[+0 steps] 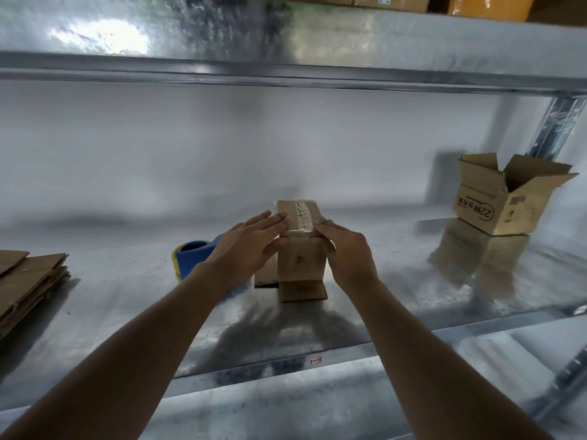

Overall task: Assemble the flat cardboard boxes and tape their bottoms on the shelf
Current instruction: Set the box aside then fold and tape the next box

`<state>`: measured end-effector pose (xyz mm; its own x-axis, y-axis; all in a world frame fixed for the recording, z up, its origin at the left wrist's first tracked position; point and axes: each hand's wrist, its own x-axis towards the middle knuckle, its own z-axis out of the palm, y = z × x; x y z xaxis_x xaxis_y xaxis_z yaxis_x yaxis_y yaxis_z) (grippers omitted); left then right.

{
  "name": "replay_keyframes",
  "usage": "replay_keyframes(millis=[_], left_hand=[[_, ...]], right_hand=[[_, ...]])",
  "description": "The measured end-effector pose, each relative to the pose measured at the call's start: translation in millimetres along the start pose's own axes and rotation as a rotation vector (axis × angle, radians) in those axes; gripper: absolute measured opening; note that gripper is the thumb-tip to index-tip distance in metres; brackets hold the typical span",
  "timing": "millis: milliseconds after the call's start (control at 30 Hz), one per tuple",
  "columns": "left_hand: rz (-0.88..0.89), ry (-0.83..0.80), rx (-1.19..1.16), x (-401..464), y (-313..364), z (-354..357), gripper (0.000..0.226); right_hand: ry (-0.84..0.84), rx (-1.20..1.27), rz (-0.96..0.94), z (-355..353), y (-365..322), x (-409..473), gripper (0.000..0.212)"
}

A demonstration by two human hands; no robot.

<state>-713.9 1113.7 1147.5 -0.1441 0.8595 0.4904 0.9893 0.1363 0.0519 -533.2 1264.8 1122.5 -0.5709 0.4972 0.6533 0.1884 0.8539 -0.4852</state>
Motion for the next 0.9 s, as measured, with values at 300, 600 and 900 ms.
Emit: replay_keyframes(millis=[300, 600, 900], left_hand=[[0.054, -0.041, 0.074, 6, 4, -7, 0.054], [0.133, -0.136, 0.177, 42, 26, -1, 0.055], [0.149, -0.224, -0.005, 41, -2, 10, 0.060]], right_hand=[[0.068, 0.194, 0.007, 6, 4, -12, 0.036], [0.135, 0.108, -0.136, -3, 7, -14, 0.030], [0.136, 0.574, 0.021, 3, 23, 1, 0.029]])
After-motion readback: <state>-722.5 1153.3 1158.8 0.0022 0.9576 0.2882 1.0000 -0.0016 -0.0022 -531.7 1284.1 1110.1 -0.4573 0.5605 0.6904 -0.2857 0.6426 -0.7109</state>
